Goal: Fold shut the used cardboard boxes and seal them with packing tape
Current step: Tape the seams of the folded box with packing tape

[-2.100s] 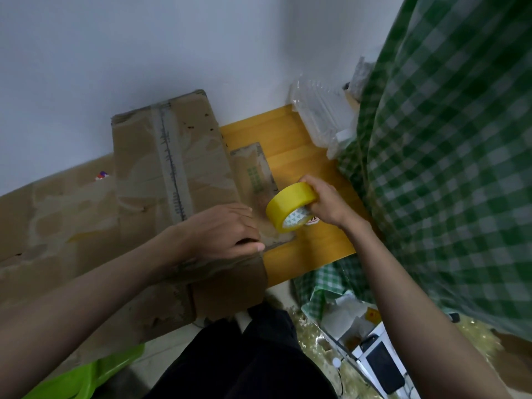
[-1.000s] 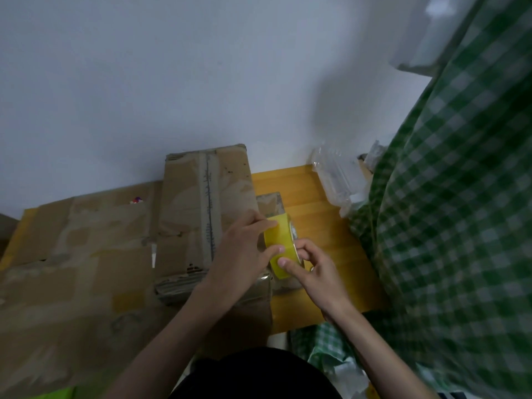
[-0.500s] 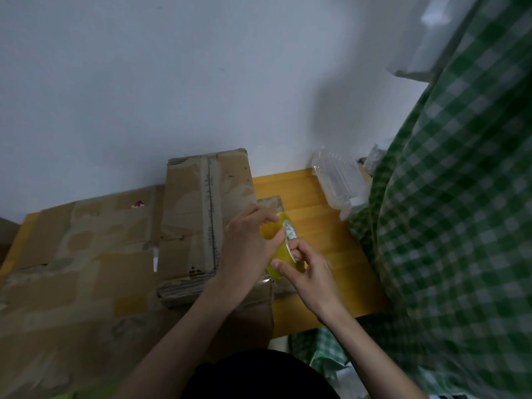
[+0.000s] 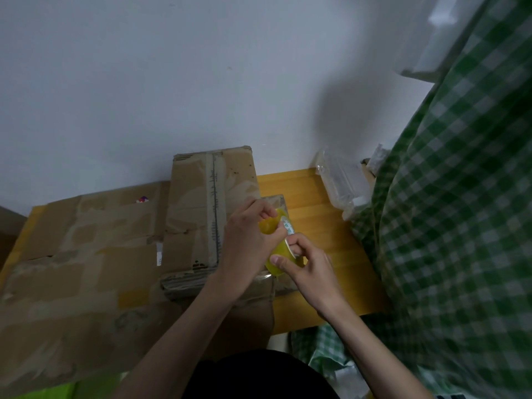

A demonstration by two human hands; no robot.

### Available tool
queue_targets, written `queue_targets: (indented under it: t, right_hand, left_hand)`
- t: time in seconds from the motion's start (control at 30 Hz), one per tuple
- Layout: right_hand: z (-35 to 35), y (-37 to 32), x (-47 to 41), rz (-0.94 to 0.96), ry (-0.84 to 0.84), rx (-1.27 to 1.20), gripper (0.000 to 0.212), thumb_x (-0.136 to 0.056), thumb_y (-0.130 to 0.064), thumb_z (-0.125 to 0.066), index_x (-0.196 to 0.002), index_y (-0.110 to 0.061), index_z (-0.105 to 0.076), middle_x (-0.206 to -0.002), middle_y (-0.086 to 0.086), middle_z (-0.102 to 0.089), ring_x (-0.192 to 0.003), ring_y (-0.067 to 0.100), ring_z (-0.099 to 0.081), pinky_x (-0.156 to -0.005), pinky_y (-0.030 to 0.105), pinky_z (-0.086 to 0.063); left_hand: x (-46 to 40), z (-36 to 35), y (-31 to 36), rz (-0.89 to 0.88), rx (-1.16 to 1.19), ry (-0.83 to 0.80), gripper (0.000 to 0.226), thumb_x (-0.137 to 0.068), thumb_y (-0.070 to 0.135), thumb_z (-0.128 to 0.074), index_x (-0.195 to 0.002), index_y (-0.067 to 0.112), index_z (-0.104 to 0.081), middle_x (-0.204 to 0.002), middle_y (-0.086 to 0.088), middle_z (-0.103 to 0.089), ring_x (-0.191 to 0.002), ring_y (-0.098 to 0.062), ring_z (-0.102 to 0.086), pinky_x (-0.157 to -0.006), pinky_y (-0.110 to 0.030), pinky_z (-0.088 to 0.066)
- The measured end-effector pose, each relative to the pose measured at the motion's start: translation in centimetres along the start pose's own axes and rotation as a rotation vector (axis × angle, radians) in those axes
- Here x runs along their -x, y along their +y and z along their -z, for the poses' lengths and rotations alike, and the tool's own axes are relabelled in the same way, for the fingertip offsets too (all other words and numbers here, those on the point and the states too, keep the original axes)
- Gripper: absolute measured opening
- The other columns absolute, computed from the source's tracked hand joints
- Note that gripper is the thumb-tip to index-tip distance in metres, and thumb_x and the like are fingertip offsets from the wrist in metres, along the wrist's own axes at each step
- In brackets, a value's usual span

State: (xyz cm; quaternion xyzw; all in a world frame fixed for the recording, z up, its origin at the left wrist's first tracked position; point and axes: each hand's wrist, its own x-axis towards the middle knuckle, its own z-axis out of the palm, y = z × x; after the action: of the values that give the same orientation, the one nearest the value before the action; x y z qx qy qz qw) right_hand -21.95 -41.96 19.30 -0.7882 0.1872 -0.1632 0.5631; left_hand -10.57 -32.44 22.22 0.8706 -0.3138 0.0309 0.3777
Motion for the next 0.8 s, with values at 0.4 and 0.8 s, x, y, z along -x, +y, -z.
queue_targets:
  t: [0.4,0.8]
  right_hand:
    - [-0.6,-0.2,0.9,-0.019,0.037,-0.114,0.041,-0.073,-0.048,-0.072,-0.087,-0.011,-0.058,-0.078,0.019,-0.043,-0.073,0.04,-0.041,-0.061,0.042,-0.033]
    - [0.7,0.2,0.9,-0.05,-0.06,-0.13,0.019,-0.086,-0.01,-0.077,-0.09,-0.003,-0.059,-0.068,-0.002,-0.053,-0.069,0.013,-0.052,-0.059,0.013,-0.042]
  left_hand:
    - [1.3,-0.1,0.8,-0.086,-0.019,0.066,0.02,-0.078,0.018,-0.07,-0.081,0.022,-0.051,-0.086,0.012,-0.047,-0.081,-0.005,-0.041,-0.069,-0.015,-0.032]
    - [2.2,0.1,0.6,-0.079,-0.004,0.103,0.023,-0.083,0.028,-0.078,-0.103,0.018,-0.074,-0.094,0.006,-0.061,-0.083,-0.005,-0.056,-0.07,-0.015,-0.045]
